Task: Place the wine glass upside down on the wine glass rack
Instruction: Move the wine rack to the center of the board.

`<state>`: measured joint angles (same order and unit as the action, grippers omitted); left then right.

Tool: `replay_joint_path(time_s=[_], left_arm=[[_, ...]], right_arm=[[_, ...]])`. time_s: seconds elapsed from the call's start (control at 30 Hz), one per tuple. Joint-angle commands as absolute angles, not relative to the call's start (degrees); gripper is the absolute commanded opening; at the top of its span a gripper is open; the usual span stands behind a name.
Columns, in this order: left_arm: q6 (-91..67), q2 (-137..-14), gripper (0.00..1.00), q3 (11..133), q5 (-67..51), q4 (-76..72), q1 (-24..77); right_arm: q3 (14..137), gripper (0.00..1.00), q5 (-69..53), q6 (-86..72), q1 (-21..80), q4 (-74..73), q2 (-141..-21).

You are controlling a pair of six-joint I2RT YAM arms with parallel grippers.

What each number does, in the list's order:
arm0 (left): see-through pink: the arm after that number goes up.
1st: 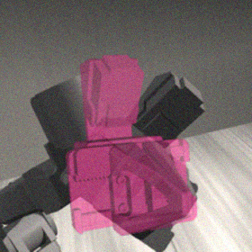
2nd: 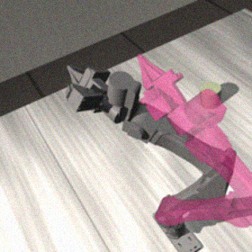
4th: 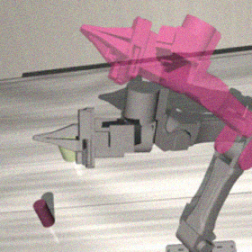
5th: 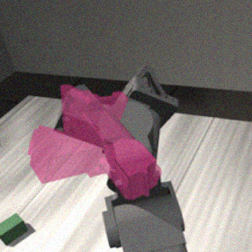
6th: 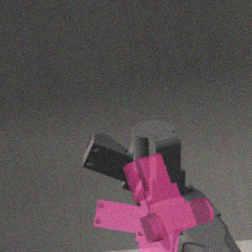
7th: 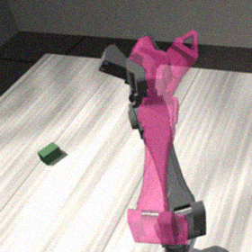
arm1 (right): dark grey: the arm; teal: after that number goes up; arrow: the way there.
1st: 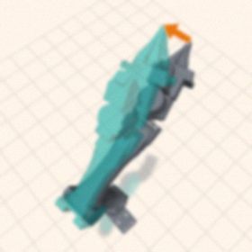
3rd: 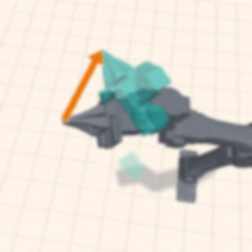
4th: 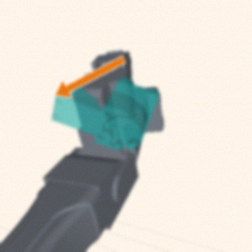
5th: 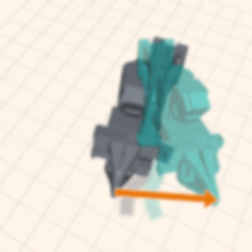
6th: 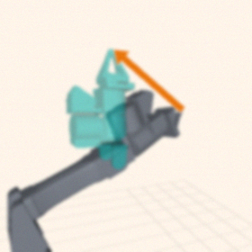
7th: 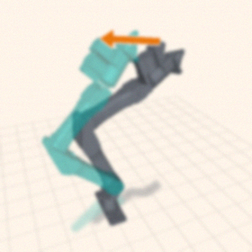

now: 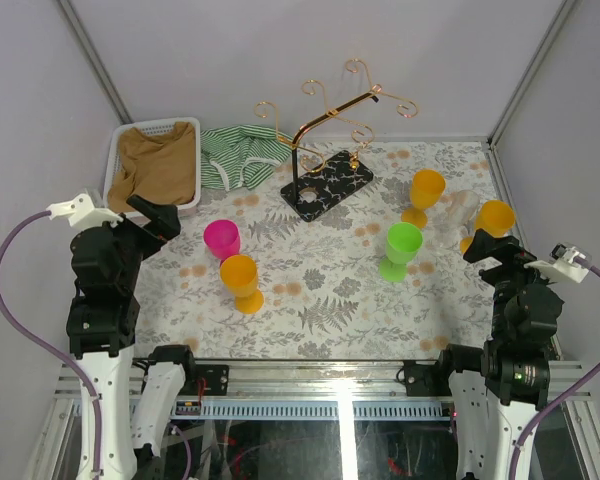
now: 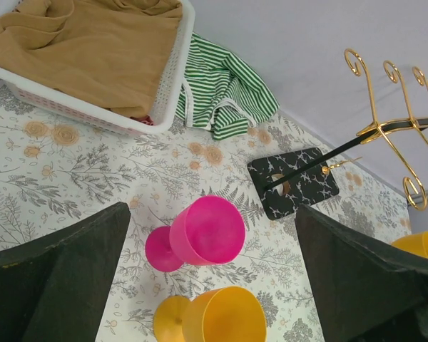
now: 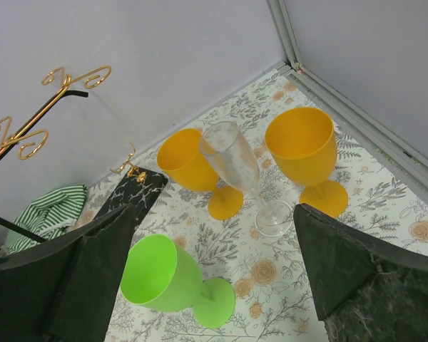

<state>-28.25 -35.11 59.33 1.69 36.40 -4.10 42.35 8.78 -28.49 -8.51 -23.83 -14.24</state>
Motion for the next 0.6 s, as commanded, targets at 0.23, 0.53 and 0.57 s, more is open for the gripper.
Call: replay_joint_path(time_s=[0.23,0.53,0.57], left_arm=[[-23.8,-28.8,1.00,56.1,4.0,32.7,-3.7],[-17.3,-26.9,1.00,53.1,-7.4,30.6,-3.7],[-15.9,-27.6,1.00,52.7,-11.0,31.0,-3.8]], right_arm=[[43.2,0.99,7.8,-28.7,-8.2,-24.2,-16.5],[44.8,0.99,6.4,-30.5,-8.2,-27.4,-23.2],[44.7,0.99,6.2,-30.5,-8.2,-27.6,-23.4]])
